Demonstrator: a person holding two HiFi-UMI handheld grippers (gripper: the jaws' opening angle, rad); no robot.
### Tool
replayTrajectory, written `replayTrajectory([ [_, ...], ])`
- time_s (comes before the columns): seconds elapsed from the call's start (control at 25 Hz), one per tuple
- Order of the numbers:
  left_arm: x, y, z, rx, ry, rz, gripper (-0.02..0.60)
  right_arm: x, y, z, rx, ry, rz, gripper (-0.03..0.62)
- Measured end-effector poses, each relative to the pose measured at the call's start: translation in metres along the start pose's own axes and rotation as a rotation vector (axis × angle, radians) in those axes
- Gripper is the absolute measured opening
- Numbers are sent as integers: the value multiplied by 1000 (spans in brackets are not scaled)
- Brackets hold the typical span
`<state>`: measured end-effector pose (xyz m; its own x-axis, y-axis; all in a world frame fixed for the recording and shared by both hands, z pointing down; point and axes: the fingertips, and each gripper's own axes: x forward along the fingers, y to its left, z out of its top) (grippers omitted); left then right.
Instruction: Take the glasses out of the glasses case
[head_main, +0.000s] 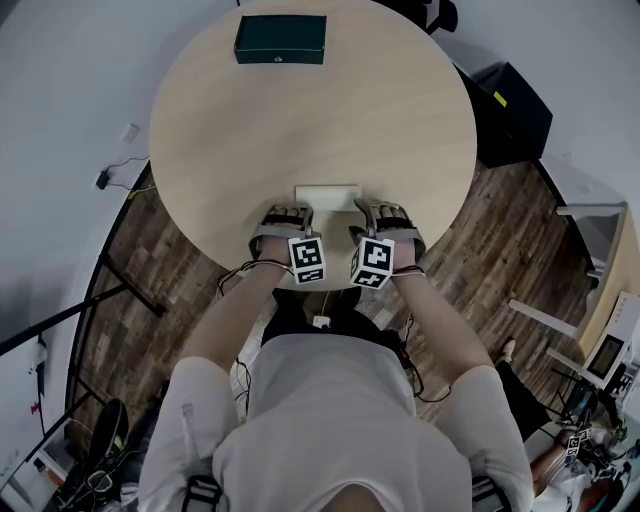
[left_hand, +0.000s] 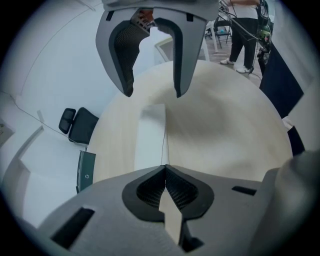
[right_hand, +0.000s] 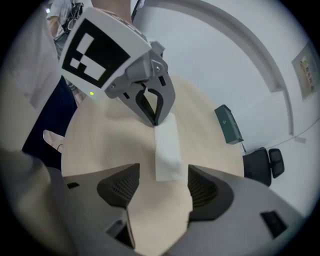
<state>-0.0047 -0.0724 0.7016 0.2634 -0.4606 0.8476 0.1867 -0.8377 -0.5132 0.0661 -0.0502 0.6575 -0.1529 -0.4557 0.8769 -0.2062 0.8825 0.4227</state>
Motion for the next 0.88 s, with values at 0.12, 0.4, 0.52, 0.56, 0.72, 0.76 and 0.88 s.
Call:
replayTrajectory([
  [0.12, 0, 0, -1, -1, 0, 0, 9, 12, -6, -4, 9, 17, 19, 264],
  [0.4, 0, 2, 1, 8, 0, 0, 9, 36, -11, -13, -4, 52, 39, 266],
  [0.52, -1, 3, 1, 5, -8, -2, 9, 43, -14, -10, -13, 50, 40, 267],
  [0.56, 0, 3, 0, 4, -8, -1, 9, 45, -14, -9, -16, 51, 45, 267],
  [0.72, 2, 1, 1, 12, -4, -2, 9, 52, -15, -7, -33, 56, 64, 266],
  [0.76, 2, 1, 1, 20, -4, -1, 9, 53, -15, -7, -32, 59, 70, 266],
  [0.88, 1, -1, 1, 40, -9, 2, 9, 56, -13, -7, -32, 64, 87, 265],
])
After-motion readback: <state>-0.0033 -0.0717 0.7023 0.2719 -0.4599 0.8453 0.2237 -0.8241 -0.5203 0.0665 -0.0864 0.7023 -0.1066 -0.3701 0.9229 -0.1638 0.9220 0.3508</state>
